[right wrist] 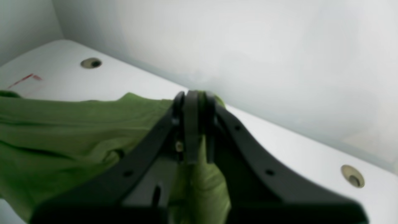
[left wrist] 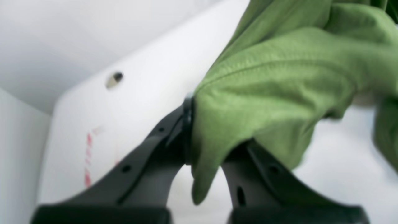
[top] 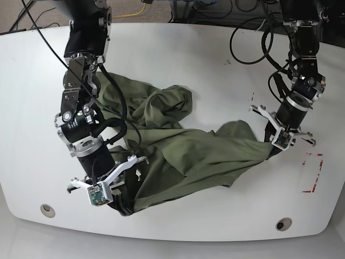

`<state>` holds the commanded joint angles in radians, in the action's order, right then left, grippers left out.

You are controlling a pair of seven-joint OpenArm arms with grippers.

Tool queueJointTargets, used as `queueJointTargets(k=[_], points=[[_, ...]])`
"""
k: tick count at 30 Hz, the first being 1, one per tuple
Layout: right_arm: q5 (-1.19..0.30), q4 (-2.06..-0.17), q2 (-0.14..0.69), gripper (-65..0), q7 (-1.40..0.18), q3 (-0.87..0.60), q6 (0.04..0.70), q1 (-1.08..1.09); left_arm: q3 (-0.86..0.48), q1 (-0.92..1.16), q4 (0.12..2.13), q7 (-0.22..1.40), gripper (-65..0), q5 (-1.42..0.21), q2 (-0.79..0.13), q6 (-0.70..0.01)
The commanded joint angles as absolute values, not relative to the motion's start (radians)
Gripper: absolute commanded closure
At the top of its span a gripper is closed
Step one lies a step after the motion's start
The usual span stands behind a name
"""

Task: Layout the t-shirt on the table in an organized manner, then fold the t-shirt properly
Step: 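Lift the t-shirt with both grippers and pull the grippers apart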

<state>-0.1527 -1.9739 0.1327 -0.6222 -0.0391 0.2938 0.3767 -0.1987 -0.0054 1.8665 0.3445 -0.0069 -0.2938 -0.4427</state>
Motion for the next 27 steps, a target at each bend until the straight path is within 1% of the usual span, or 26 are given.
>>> queueJointTargets(k=[7, 12, 16, 18, 23, 25, 27], points=[[-0.156, -1.946, 0.13, 0.0, -0.622, -0.038, 0.294, 0.464, -0.277, -0.148, 1.868, 0.438, -0.4, -0.008, -0.303, -0.443], [-0.15, -1.905, 0.128, 0.0, -0.622, 0.001, 0.294, 0.561, -0.297, -0.248, 1.863, 0.444, -0.4, -0.008, -0.378, -0.443], [-0.151, -1.888, 0.128, 0.0, -0.622, 0.002, 0.294, 0.621, -0.297, -0.329, 1.865, 0.449, -0.4, -0.008, -0.412, -0.443], [-0.151, -1.88, 0.128, 0.0, -0.622, 0.004, 0.294, 0.654, -0.297, -0.383, 1.865, 0.475, -0.4, -0.01, -0.443, -0.443], [-0.154, -1.853, 0.128, 0.0, -0.622, 0.004, 0.294, 0.722, -0.297, -0.532, 1.865, 0.556, -0.4, -0.015, -0.463, -0.446], [-0.154, -1.847, 0.128, 0.0, -0.624, 0.004, 0.294, 0.75, -0.297, -0.596, 1.867, 0.588, -0.4, -0.033, -0.463, -0.458], [-0.153, -1.844, 0.128, 0.0, -0.647, 0.004, 0.294, 0.791, -0.297, -0.679, 1.867, 0.639, -0.4, -0.056, -0.464, -0.499]])
